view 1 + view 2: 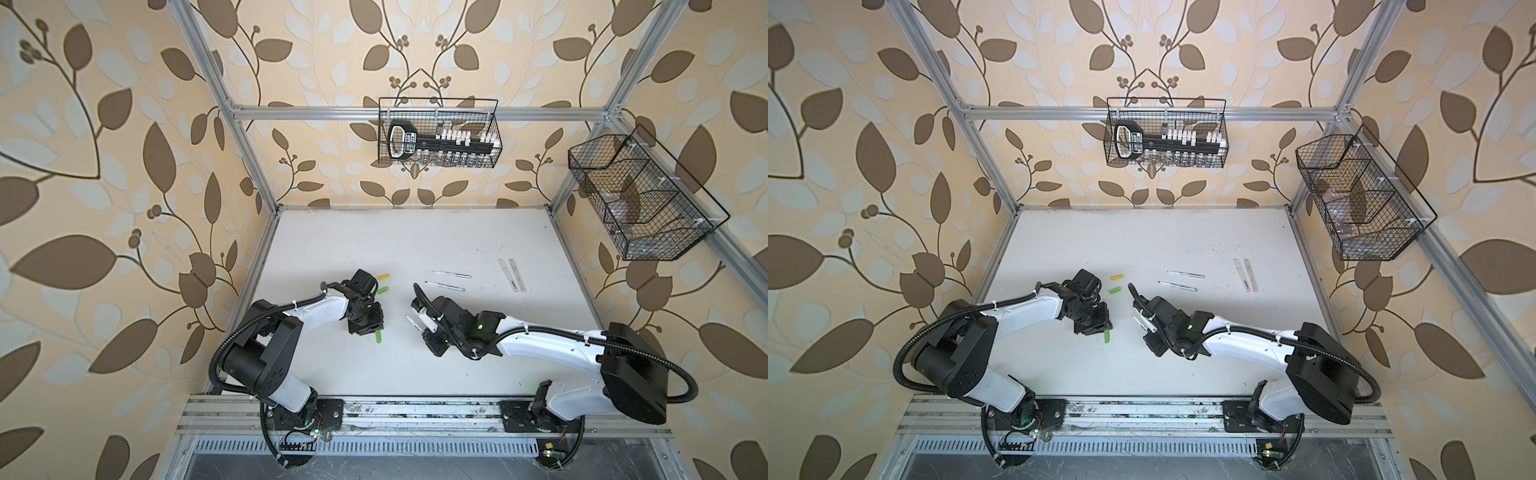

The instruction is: Insert the pens into the pen caps

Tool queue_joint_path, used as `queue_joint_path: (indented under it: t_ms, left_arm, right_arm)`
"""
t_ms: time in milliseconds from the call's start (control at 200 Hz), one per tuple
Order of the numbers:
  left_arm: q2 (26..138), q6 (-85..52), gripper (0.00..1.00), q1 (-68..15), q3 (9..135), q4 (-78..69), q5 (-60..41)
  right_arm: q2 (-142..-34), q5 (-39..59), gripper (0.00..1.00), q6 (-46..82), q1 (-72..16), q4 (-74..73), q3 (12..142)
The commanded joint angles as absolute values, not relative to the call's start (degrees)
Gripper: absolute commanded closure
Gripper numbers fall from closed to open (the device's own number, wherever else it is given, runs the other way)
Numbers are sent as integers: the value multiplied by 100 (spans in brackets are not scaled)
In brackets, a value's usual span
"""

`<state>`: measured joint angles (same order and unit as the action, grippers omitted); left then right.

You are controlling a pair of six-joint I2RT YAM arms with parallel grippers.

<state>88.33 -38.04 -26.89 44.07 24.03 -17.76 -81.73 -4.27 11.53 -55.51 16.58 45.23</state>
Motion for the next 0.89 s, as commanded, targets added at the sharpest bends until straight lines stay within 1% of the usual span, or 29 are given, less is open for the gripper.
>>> queue_joint_path:
  t_ms: [0,140,290,455,600,890]
  left_arm:
    - [8891,-3950,72,-2661,4233,2337,-1705]
    - [8947,-3926,73,-2663,4167,2365,-1767]
    - [8892,-3805,74,-2668,4157,2644,-1553]
    - [8928,-3728,75,-2680,4166,2692,-1533]
    - [9135,-3505,79,-2752,4224,2775,-1583]
    - [9407,-3401,82,-2971,4216,3002,-1059]
  right_arm:
    - [-8243,-382,96,1125,-5598,1574,4625]
    - [-8276,-370,96,1105,-5600,1573,4641]
    - [-8296,-369,96,1099,-5610,1560,4656]
    - [-8341,-369,96,1090,-5610,1564,4699]
    - [-8341,-382,96,1075,-5614,1593,4719]
    - [-8317,-404,96,1102,-5625,1615,4722]
